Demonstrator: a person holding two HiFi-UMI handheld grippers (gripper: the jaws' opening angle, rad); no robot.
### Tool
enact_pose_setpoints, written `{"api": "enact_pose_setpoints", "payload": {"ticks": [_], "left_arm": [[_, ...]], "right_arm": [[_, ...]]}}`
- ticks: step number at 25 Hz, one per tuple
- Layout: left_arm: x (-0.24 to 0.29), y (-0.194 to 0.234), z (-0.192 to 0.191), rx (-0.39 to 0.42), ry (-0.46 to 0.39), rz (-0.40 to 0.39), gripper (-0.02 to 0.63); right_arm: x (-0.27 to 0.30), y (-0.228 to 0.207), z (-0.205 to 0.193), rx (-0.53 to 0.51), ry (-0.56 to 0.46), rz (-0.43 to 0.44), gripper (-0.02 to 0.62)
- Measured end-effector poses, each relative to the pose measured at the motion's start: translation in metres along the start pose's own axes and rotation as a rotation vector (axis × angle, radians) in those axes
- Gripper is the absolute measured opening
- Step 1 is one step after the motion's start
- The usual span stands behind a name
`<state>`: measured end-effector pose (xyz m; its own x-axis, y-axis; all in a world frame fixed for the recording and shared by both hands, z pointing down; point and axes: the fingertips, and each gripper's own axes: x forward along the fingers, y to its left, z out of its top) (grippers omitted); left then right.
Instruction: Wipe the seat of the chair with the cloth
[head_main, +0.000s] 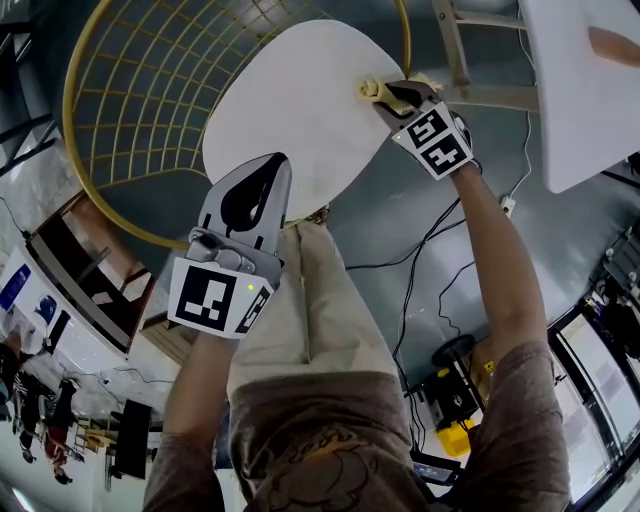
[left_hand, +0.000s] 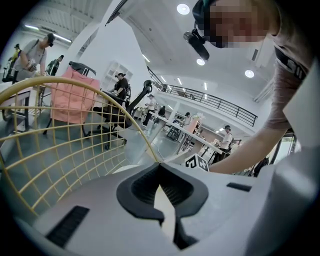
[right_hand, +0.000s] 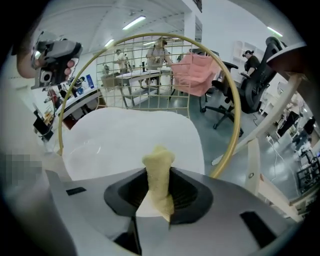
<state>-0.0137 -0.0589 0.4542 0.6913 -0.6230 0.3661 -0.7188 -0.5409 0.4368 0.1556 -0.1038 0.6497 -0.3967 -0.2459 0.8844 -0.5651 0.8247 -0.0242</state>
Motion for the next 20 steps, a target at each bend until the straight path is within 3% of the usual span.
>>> {"api": "enact_pose_setpoints", "payload": {"ticks": [3, 10, 14, 20], "left_arm": [[0.000, -0.004, 0.002, 0.002, -0.002, -0.006, 0.009], [-0.005, -0.011, -0.002, 0.004, -0.001, -0.011, 0.009], [-0.010, -0.015, -0.005, -0.006, 0.001, -0.013, 0.009], [-0.022, -0.016, -0.005, 0.000, 0.003, -0.009, 0.009]], "right_arm": [[0.000, 0.021, -0.016, -0.033, 0.009, 0.014, 0.133], [-0.002, 0.056, -0.044, 0.051, -0.009, 0.010, 0.133], [-0.005, 0.095, -0.062, 0.048, 0.006, 0.044, 0.133], [-0.013, 0.152, -0.103, 0.179, 0.034, 0.081, 0.133]]}}
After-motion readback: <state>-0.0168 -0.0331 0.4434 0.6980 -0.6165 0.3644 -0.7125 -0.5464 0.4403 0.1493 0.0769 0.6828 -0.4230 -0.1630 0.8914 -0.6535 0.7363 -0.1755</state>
